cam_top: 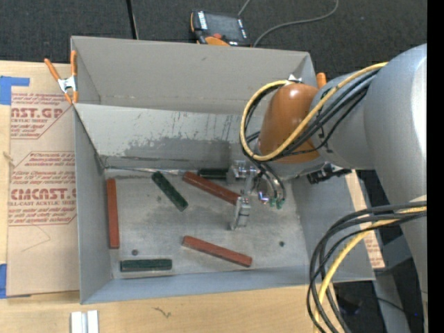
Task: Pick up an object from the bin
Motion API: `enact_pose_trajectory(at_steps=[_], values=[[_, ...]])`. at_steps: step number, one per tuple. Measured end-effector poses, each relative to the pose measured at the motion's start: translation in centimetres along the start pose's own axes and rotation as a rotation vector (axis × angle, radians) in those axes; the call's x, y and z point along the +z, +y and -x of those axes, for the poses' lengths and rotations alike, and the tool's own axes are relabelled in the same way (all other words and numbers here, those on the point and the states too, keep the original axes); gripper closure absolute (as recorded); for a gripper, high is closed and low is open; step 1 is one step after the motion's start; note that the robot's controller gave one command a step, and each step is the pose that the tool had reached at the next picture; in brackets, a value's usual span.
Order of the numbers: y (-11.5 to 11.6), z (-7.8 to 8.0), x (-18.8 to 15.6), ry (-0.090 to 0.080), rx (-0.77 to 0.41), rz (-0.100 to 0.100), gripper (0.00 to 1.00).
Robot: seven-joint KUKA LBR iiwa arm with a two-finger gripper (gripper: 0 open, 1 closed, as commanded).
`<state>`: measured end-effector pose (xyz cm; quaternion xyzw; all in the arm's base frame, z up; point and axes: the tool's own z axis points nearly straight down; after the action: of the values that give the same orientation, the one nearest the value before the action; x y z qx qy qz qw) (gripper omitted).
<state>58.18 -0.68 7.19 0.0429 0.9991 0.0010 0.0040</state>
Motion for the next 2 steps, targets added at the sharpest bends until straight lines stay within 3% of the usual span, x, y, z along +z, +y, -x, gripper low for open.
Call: enact_pose_trajectory(at_steps=[1, 2], values=[[-0.2, -0.1, 0.2, 0.005, 0.001, -0.003, 1.00], [-1.8, 0.2, -18.6, -0.004, -0.128, -0.003, 1.00]])
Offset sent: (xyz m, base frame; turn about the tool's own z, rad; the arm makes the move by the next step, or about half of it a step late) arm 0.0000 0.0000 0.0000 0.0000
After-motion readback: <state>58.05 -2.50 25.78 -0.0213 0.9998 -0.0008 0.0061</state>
